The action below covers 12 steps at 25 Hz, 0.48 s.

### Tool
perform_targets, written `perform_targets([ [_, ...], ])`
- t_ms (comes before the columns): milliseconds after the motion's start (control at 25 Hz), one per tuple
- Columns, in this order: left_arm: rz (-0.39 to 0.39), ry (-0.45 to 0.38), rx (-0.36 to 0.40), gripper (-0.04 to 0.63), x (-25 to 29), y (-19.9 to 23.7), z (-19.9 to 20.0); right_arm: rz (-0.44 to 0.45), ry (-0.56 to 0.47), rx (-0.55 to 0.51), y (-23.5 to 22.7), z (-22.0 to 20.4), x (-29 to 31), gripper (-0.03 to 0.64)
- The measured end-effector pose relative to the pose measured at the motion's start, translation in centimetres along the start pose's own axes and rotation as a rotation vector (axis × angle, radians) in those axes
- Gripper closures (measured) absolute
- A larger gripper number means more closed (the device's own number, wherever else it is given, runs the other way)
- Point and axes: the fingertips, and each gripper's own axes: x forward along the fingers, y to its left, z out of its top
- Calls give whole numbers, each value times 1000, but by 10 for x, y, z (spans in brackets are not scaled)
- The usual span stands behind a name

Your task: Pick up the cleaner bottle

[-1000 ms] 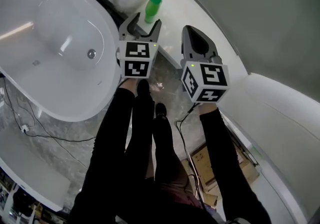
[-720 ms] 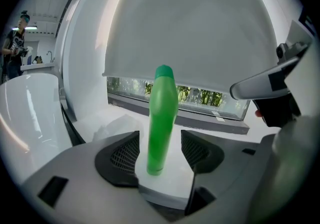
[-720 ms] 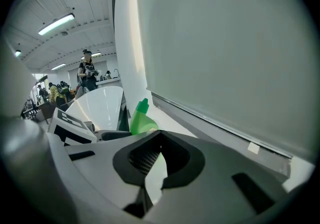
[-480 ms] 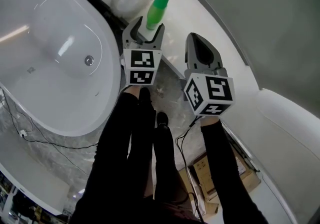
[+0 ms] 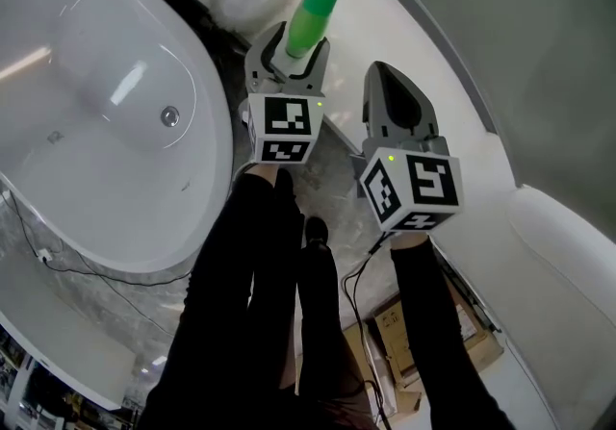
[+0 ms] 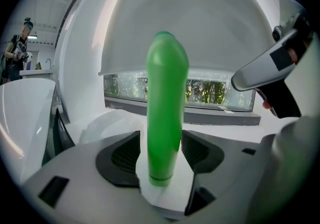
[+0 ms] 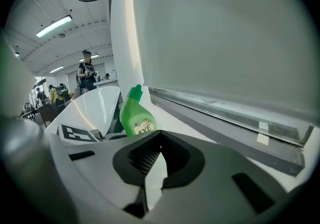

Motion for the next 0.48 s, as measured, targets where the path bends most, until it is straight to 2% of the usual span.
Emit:
perform_targets([
  [480, -2, 2, -1, 334, 21, -1, -8, -12, 2, 8, -7, -2, 14, 615],
])
